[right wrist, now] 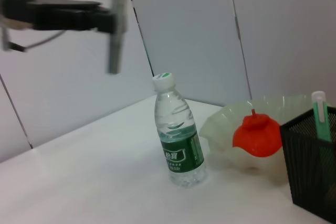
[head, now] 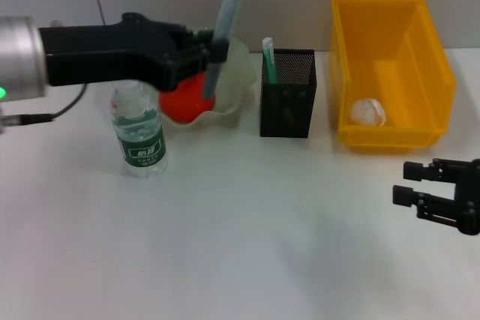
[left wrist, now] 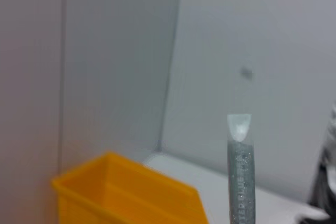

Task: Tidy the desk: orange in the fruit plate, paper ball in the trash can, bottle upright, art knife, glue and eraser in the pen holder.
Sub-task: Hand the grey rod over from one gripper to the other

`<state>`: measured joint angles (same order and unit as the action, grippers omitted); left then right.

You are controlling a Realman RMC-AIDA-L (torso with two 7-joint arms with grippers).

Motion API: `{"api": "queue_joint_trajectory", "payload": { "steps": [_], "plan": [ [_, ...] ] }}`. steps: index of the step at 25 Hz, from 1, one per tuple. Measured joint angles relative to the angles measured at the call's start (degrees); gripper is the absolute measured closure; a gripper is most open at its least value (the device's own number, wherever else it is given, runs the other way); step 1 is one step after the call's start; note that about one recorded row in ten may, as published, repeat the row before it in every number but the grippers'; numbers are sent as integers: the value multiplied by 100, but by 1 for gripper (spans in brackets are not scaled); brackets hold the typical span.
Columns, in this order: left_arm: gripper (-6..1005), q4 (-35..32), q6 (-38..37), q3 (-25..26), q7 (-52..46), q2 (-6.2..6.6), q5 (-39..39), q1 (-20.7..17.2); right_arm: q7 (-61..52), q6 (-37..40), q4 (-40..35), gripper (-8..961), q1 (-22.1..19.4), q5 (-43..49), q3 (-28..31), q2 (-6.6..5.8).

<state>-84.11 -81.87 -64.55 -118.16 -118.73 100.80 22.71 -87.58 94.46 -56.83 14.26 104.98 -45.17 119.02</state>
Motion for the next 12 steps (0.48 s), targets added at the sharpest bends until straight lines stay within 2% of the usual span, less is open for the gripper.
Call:
{"api": "queue_joint_trajectory", "payload": {
  "steps": [1, 2, 6, 7, 10, 11, 12],
  "plan": [
    [857, 494, 413, -115, 394, -6, -283, 61, 1, 146, 57, 446, -47, -6, 142, 3],
    [858, 494, 413, -115, 394, -6, -283, 61, 1, 146, 57, 446, -47, -6, 142, 3],
    [859, 1650, 1740, -608, 1370, -18, -1163, 286, 94, 349, 167, 446, -152, -7, 398, 6],
    [858, 1650, 1740, -608, 1370, -18, -1163, 286, 94, 349, 167, 446, -152, -7, 398, 6],
    [857, 2305, 2639, -1203, 2114, -29, -1893, 491, 183, 345, 236, 446, -198, -7, 485, 7],
    [857, 2693, 3150, -1636, 2592, -38, -2439, 645, 243, 361, 310, 446, -197, -7, 540, 3],
    [856, 2693, 3150, -1636, 2592, -38, -2439, 645, 243, 361, 310, 446, -197, -7, 540, 3]
  ]
}}
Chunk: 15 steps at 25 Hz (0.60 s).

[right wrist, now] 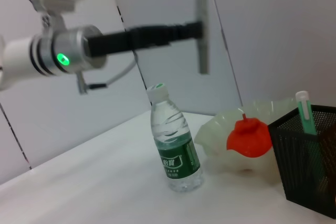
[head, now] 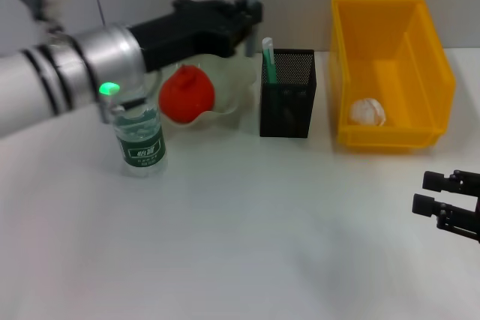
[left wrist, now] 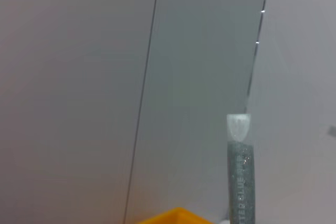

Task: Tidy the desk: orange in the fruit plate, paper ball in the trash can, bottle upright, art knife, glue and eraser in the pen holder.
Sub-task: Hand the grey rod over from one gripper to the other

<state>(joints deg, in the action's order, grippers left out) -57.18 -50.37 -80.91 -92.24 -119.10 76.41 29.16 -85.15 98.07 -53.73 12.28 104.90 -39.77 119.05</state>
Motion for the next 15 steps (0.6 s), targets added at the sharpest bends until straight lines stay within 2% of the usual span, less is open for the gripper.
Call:
{"api": "queue_joint_trajectory", "payload": {
  "steps": [3, 4, 5, 8, 9, 10, 13, 14, 15],
  "plan": [
    [855, 425, 610, -572, 568, -6, -750, 214, 33, -7, 42, 447, 4, 14, 22, -9],
    [855, 655, 960, -919, 954, -10, -1274, 330, 67, -23, 66, 447, 10, 31, 23, -9],
    [854, 655, 960, -919, 954, -10, -1274, 330, 67, -23, 66, 447, 10, 31, 23, -9],
    [853, 1026, 1460, -1493, 1709, -10, -2396, 532, 117, -29, 155, 447, 48, 39, 22, -6],
    [853, 1244, 1738, -1876, 2283, -8, -3226, 650, 133, -32, 180, 447, 58, 41, 21, -6],
    [852, 1244, 1738, -1876, 2283, -8, -3226, 650, 154, -35, 207, 447, 68, 43, 19, -7],
    [851, 1496, 1951, -2315, 3116, -8, -4364, 803, 181, -37, 257, 447, 97, 50, 2, -8],
    [851, 1687, 1975, -2566, 3621, -7, -5049, 917, 182, -26, 286, 447, 109, 55, -6, -12],
    [850, 1687, 1975, -2566, 3621, -7, -5049, 917, 182, -26, 286, 447, 109, 55, -6, -12]
  ]
}}
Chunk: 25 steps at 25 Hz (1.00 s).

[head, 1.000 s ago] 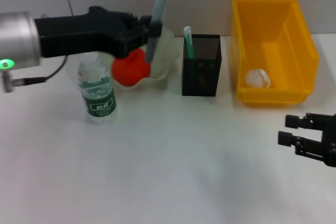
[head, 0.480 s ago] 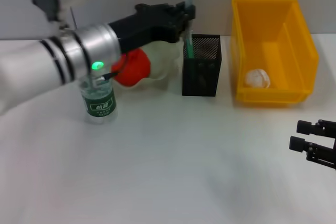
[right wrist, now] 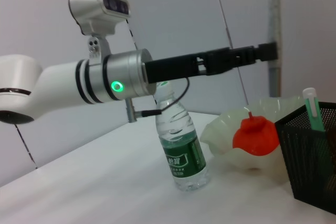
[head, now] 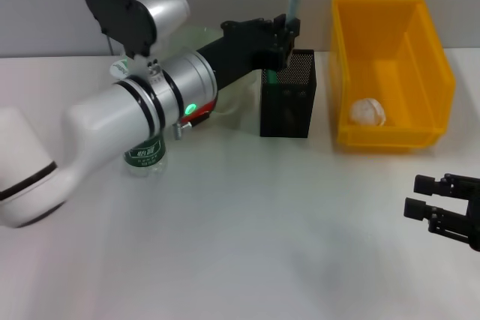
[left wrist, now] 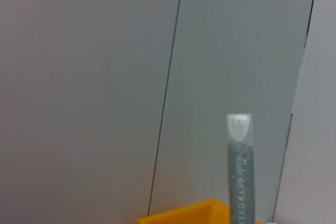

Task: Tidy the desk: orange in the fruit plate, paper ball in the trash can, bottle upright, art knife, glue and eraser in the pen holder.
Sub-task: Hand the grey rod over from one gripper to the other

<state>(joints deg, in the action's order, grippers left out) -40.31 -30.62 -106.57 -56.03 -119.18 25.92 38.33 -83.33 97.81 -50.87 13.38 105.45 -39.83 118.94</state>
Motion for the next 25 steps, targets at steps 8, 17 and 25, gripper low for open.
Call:
{"api": "queue_joint_trajectory", "payload": {
  "steps": [8, 17, 25],
  "plan": [
    [847, 416, -33, -552, 759, 0, -1250, 244, -14, 149, 31, 447, 15, 3, -33, 4],
    [843, 611, 341, -600, 1352, 0, -2045, 309, -31, 273, 279, 448, 353, 14, -43, 9],
    [840, 684, 318, -601, 1360, 0, -2103, 322, -16, 207, 332, 448, 558, 213, -50, 1]
  ]
}}
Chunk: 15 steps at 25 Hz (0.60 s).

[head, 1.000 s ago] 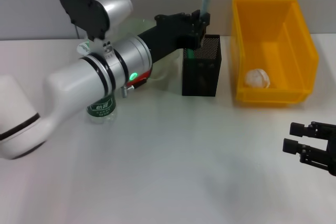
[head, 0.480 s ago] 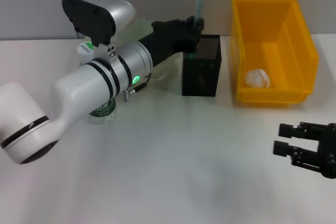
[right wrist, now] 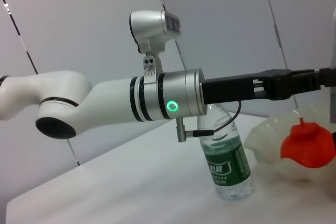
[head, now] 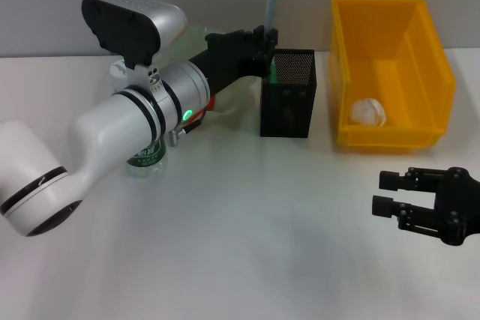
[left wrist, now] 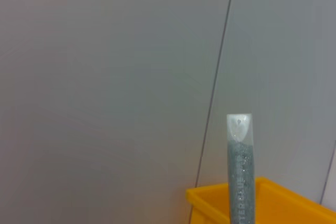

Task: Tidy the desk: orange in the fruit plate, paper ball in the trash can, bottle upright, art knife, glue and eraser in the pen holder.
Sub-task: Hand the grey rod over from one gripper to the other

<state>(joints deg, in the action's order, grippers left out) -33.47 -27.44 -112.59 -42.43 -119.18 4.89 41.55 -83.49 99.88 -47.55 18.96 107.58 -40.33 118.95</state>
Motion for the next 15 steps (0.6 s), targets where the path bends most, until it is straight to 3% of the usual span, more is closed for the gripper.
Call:
{"api": "queue_joint_trajectory", "payload": {
  "steps": [15],
  "plan": [
    [834, -78, -152, -205, -50, 0, -19, -5, -3, -73, 24, 449, 60, 27, -1, 8]
  ]
}}
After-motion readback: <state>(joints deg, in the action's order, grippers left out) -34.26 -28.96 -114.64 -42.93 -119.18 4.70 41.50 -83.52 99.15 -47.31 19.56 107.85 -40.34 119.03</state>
